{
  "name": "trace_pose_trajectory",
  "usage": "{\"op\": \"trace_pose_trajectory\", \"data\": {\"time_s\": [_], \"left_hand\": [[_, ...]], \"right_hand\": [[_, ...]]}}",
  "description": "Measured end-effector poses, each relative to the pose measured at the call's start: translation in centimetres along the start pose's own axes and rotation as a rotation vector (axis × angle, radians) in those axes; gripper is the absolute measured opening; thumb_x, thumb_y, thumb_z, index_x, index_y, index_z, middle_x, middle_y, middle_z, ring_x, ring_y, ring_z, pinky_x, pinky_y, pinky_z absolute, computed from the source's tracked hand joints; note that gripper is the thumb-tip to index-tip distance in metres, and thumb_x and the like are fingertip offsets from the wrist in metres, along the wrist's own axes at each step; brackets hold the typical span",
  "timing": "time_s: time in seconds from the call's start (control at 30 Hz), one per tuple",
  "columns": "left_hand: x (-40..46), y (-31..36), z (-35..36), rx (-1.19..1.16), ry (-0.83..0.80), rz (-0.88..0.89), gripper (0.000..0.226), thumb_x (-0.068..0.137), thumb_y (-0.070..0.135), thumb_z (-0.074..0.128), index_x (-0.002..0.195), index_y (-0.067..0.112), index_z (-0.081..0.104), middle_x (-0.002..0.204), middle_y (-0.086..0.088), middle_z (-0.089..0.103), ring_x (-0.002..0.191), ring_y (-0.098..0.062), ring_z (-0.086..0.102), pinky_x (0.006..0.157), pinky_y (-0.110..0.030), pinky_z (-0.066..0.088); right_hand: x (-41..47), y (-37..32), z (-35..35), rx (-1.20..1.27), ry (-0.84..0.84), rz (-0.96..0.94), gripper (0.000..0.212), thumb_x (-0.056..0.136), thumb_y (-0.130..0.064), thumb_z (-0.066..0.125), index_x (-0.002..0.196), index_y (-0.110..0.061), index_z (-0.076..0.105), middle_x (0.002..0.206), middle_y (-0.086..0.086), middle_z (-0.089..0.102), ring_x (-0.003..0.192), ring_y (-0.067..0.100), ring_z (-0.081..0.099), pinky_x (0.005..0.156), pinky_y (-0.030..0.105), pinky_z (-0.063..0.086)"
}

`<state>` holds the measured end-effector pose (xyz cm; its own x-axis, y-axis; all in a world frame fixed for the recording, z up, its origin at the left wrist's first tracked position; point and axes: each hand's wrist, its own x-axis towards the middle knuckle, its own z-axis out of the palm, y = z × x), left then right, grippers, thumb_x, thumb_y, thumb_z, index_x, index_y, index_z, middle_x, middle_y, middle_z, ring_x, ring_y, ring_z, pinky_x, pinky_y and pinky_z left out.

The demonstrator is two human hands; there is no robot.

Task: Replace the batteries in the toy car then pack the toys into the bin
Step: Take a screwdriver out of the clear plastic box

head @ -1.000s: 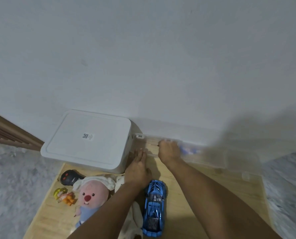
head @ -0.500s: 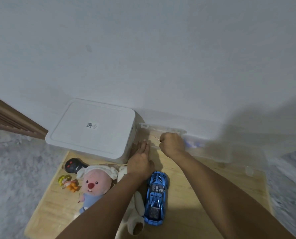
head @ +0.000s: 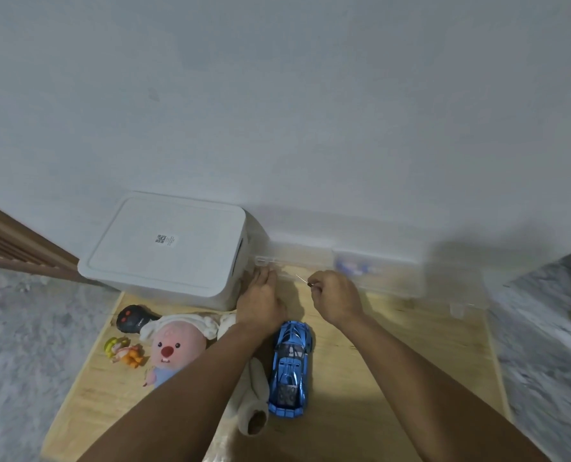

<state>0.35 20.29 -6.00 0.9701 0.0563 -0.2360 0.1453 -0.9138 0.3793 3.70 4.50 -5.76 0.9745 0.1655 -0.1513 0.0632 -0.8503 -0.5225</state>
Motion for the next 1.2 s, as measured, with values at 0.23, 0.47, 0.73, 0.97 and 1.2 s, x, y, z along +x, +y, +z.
{"op": "trace_pose_trajectory", "data": {"time_s": [0.23, 0.47, 0.73, 0.97, 1.2], "left_hand": [[-0.8, 1.4, -0.9, 0.017, 0.183, -0.025, 0.027, 0.089, 0.012, 0.049, 0.109, 0.008, 0.066, 0.107, -0.008, 0.066, 0.094, -0.023, 0.063, 0.077, -0.031, 0.050], [-0.9, 3.3, -0.2, -0.011, 0.064, 0.060, 0.034, 0.092, 0.013, 0.050, 0.123, 0.012, 0.063, 0.115, -0.006, 0.067, 0.103, -0.023, 0.062, 0.084, -0.031, 0.050], [-0.9, 5.9, 1.1, -0.068, 0.007, 0.206, 0.038, 0.087, 0.010, 0.051, 0.124, 0.010, 0.063, 0.126, -0.005, 0.063, 0.121, -0.020, 0.051, 0.097, -0.028, 0.042], [-0.9, 7.8, 2.3, -0.066, -0.018, 0.300, 0.037, 0.085, 0.006, 0.053, 0.121, 0.007, 0.064, 0.126, -0.006, 0.061, 0.120, -0.021, 0.050, 0.097, -0.029, 0.044], [-1.0, 9.0, 3.4, 0.019, -0.049, 0.435, 0.045, 0.072, 0.001, 0.058, 0.117, 0.002, 0.066, 0.121, -0.014, 0.065, 0.115, -0.032, 0.056, 0.100, -0.035, 0.043]], "right_hand": [[-2.6, 2.8, 0.2, 0.023, -0.044, 0.124, 0.027, 0.083, -0.008, 0.058, 0.103, -0.016, 0.075, 0.100, 0.003, 0.074, 0.096, 0.021, 0.067, 0.079, 0.027, 0.051], [-5.9, 5.4, 0.9, -0.071, -0.053, 0.245, 0.017, 0.084, -0.012, 0.062, 0.091, -0.020, 0.075, 0.091, 0.003, 0.072, 0.086, 0.021, 0.065, 0.067, 0.026, 0.050], [-6.0, 6.2, 0.9, -0.005, 0.001, 0.337, 0.014, 0.084, -0.026, 0.066, 0.094, -0.019, 0.073, 0.093, 0.001, 0.071, 0.089, 0.021, 0.065, 0.070, 0.025, 0.047], [-4.2, 7.6, -1.8, 1.122, 0.201, 0.885, 0.015, 0.087, 0.002, 0.058, 0.096, -0.008, 0.065, 0.080, 0.010, 0.064, 0.066, 0.020, 0.062, 0.054, 0.028, 0.049], [-2.9, 7.5, -4.4, 1.600, 0.175, 0.950, 0.015, 0.097, -0.004, 0.047, 0.106, -0.006, 0.060, 0.092, 0.006, 0.064, 0.078, 0.016, 0.062, 0.067, 0.027, 0.050]]}}
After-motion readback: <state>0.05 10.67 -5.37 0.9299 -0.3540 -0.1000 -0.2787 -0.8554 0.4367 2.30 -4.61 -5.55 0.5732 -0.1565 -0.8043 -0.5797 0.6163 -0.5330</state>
